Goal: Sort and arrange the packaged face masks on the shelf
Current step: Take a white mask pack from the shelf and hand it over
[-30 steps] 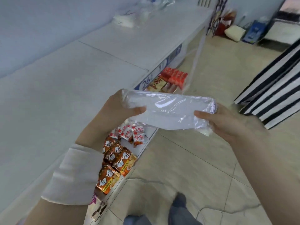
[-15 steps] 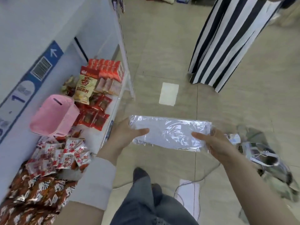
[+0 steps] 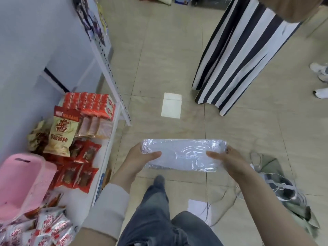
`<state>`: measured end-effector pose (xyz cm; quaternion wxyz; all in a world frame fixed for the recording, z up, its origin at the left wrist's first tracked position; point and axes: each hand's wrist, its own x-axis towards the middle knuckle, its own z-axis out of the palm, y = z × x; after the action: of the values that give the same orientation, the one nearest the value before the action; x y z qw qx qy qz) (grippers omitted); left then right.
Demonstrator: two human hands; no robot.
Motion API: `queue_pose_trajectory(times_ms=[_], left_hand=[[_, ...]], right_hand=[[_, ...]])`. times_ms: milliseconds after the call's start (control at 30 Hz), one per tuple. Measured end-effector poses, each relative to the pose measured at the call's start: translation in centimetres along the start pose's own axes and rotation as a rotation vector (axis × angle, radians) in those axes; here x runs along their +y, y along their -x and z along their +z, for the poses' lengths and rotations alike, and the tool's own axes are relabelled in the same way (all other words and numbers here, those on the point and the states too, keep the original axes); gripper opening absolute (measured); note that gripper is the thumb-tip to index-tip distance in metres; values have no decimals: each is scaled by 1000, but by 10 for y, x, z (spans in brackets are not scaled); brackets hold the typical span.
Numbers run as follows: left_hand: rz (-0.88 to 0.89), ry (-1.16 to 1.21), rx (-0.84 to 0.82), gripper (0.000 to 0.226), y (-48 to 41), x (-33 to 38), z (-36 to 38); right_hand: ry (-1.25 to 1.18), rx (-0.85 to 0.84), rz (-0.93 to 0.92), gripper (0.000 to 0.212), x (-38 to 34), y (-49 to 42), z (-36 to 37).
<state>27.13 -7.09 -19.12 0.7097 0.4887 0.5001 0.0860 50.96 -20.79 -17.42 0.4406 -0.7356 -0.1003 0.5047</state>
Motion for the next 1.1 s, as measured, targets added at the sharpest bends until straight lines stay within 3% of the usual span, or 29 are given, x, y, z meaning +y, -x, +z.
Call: queue_pose_trajectory(times_ms=[133,233,367,467,633,767,833,900,967,1100], left_hand=[[-4,41,63,46,-46,43,-9],[30,48,97,50,-69,72,-14],[83,89,235,31,-91,109,-24],[140,103,332,39,-99,137,-36],[210,144,645,41,-97,180,-57],[234,180,909,40,-76,203,-69],[244,207,1008,33,-58,208,-76],[203,241,1086,44,-34,208,-83],[162,280,1193,63,-9,203,-90],[128,337,1409,49,42,191,-100]], right_hand=[[-20,-10,-24,19,-46,-38,6],[-40,-25,-35,21,-77,-66,13],[0,-71,-100,25,-124,-106,25],[49,-137,-151,29,-164,-134,38],[184,-259,-246,60,-243,-182,75],[265,-378,-405,49,-299,-192,122],[308,-475,-467,54,-318,-188,148],[350,-597,-502,62,-328,-180,176],[398,-690,-542,58,-335,-167,205],[474,-835,-618,34,-334,-133,262]])
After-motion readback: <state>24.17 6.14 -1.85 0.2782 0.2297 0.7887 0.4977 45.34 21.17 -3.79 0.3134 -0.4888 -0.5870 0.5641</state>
